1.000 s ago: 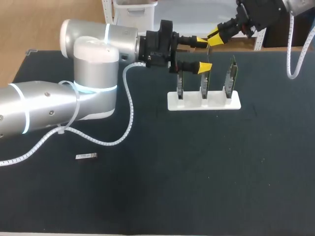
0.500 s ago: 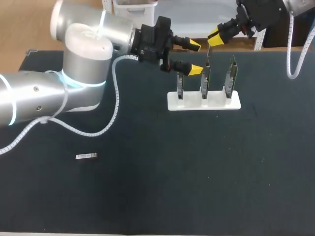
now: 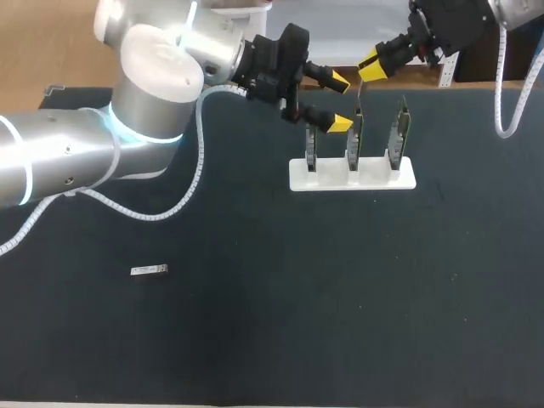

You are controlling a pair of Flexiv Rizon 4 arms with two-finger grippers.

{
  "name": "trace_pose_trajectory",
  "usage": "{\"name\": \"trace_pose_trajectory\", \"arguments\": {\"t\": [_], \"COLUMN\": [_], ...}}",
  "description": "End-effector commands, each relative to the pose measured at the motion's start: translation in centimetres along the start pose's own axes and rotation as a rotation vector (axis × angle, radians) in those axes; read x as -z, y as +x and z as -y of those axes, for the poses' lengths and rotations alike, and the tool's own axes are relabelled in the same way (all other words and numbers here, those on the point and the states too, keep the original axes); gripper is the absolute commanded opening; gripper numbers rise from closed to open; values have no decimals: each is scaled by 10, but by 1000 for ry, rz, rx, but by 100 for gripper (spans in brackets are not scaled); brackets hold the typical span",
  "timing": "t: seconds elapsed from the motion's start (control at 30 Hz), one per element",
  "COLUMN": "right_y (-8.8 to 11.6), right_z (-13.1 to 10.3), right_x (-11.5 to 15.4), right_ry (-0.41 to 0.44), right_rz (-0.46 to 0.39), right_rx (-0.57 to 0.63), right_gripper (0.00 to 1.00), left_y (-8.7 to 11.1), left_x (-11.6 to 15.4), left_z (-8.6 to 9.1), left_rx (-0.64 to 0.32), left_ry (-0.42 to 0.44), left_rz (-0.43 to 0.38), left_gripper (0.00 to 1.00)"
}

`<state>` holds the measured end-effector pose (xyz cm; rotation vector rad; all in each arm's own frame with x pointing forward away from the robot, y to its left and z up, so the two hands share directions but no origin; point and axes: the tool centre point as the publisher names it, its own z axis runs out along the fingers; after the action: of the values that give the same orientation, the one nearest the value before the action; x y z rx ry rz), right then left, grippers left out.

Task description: Pick up the optical module with the left hand, and insert it into the network port with the right hand.

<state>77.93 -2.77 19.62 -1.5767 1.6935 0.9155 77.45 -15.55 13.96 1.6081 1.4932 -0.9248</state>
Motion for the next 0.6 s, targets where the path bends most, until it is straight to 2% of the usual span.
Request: {"name": "trace_pose_trajectory", "arguments": {"t": [0.03, 0.3, 0.6], "right_y": [1, 1, 2], "right_z": [1, 3, 4], "right_x": [0, -1, -1], "right_ry": [-3, -5, -4], "right_rz": [5, 6, 7], "right_rx": [2, 2, -1], "right_gripper": [0, 0, 0], "left_y": [1, 7, 5], "left_x": [2, 2, -2], "left_z": [-4, -4, -7], "left_rx": [1, 22, 14], "left_ry": [10, 43, 80], "left_rz": [-48, -62, -85], "left_gripper": [100, 100, 100]}}
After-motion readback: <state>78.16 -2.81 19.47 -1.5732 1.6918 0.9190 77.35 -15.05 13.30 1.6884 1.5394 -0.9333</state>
